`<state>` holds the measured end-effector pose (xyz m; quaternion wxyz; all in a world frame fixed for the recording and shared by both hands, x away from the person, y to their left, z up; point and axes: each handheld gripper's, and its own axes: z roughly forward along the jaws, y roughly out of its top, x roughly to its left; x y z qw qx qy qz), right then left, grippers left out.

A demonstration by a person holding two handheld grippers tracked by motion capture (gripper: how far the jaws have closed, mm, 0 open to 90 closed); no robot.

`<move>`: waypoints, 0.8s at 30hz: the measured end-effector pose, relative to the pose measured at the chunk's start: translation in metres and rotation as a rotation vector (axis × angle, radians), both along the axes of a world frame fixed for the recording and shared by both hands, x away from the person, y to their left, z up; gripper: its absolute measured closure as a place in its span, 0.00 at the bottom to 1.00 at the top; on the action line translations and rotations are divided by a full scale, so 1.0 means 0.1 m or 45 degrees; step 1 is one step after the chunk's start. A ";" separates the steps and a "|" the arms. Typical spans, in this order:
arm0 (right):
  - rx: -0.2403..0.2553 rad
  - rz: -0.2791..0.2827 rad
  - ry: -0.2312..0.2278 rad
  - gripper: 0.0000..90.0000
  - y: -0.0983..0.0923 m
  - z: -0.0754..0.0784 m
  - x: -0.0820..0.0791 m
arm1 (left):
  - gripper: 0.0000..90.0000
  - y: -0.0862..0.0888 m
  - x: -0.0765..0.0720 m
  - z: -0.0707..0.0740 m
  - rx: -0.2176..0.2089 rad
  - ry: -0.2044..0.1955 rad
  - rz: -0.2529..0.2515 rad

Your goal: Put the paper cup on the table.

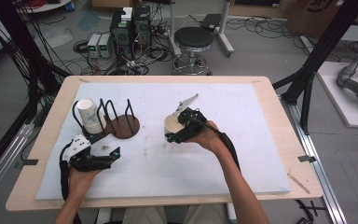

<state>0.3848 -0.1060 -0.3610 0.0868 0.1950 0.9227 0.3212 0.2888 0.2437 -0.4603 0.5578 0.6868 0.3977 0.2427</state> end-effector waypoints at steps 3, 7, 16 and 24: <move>-0.016 -0.008 0.013 0.33 0.05 -0.04 0.03 | 0.02 -0.01 0.00 0.00 0.007 -0.001 0.000; -0.043 -0.008 0.016 0.33 0.11 -0.09 0.06 | 0.02 0.00 0.00 0.00 -0.002 0.001 -0.001; -0.101 -0.016 0.013 0.33 0.20 -0.20 0.09 | 0.02 0.00 0.00 0.00 -0.006 0.000 -0.002; -0.175 -0.038 -0.002 0.33 0.26 -0.29 0.14 | 0.02 0.00 -0.01 0.00 -0.005 -0.006 0.004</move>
